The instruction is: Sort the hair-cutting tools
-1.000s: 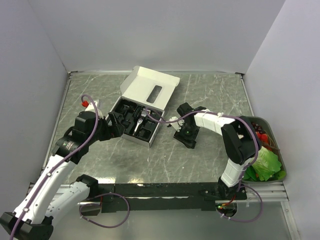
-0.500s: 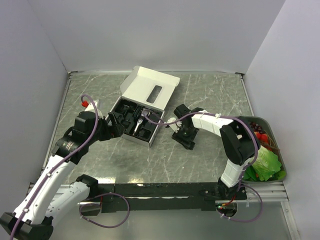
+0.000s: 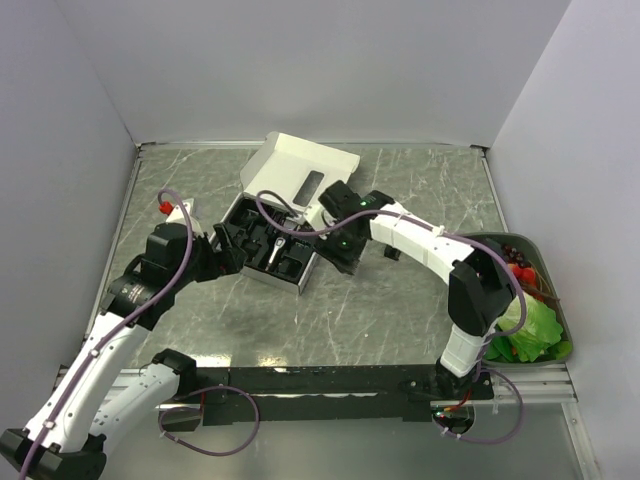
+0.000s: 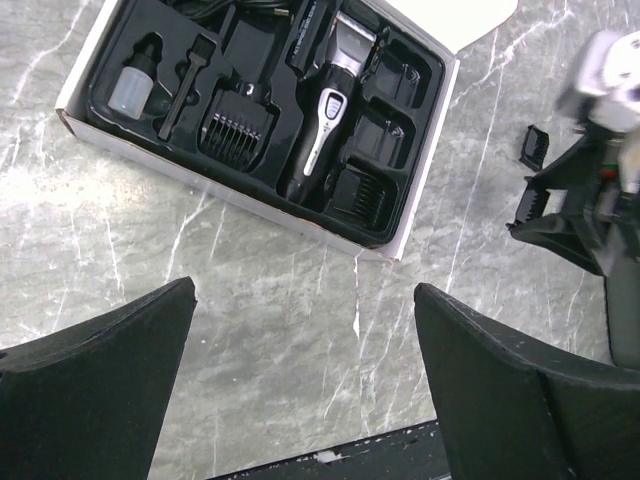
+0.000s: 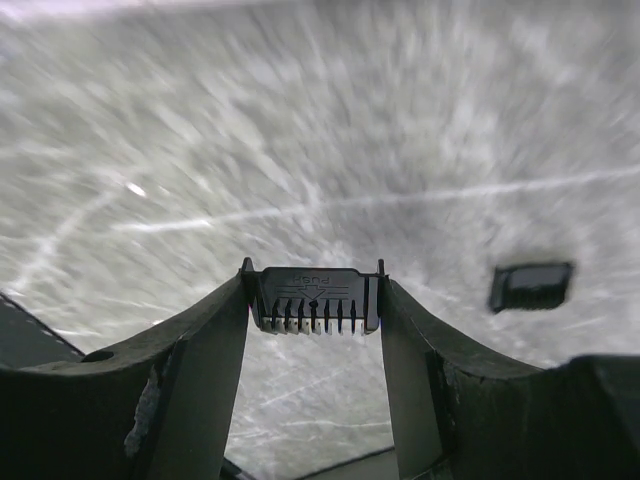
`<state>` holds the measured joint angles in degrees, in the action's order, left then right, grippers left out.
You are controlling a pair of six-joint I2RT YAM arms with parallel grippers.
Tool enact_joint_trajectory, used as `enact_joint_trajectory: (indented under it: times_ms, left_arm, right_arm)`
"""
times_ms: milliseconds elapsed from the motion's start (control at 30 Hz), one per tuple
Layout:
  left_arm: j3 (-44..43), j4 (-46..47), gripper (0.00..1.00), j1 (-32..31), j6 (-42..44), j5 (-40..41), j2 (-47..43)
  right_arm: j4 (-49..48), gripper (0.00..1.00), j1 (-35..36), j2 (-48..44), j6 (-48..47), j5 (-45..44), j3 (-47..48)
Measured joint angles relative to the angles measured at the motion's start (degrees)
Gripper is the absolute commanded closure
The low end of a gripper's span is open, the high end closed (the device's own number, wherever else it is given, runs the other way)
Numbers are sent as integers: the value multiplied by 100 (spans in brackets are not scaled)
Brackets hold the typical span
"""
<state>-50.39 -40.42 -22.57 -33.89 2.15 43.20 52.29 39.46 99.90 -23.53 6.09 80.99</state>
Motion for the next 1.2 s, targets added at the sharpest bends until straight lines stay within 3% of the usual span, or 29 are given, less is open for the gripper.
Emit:
enact_joint_trajectory:
  times_ms: [267, 667, 1200]
  left_arm:
    - [-76, -129, 4, 0, -4, 122, -68]
    - [-293, -352, 4, 0, -37, 221, -138]
    - [-337, -509, 3, 0, -177, 332, -188]
  right_arm:
    - [118, 64, 509, 549, 243, -118, 1648]
    - [-422, 63, 553, 1978, 802, -245, 2253]
    - [-730, 63, 660, 2439, 874, -365, 2771]
